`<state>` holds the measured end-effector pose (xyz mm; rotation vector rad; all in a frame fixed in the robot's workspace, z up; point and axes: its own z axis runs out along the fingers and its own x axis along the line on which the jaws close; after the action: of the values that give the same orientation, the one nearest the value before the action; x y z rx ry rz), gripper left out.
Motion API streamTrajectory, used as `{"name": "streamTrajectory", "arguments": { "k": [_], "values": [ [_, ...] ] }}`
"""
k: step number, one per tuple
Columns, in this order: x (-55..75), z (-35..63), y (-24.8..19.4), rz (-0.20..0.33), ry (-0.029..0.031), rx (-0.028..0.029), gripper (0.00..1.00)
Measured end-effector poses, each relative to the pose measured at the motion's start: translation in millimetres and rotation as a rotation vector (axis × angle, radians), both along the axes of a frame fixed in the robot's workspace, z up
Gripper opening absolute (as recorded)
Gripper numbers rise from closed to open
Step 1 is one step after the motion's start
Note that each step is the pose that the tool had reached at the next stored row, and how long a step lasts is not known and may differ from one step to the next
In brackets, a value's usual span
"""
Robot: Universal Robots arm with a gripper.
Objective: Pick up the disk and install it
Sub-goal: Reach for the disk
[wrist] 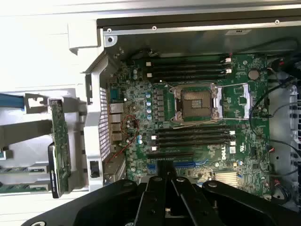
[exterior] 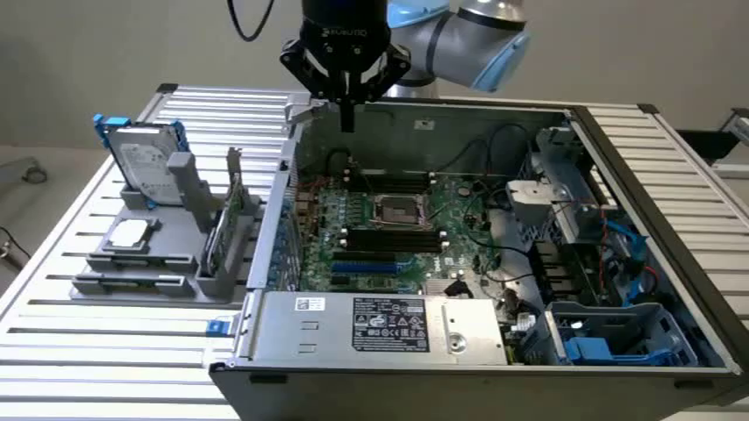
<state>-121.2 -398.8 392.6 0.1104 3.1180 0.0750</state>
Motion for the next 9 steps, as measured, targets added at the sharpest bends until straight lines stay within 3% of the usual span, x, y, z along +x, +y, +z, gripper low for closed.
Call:
{"name": "streamTrajectory", "arguments": {
  "k": [9],
  "values": [
    [0.0, 0.0, 0.0, 0.0, 0.0, 0.0, 0.11]
  ]
}}
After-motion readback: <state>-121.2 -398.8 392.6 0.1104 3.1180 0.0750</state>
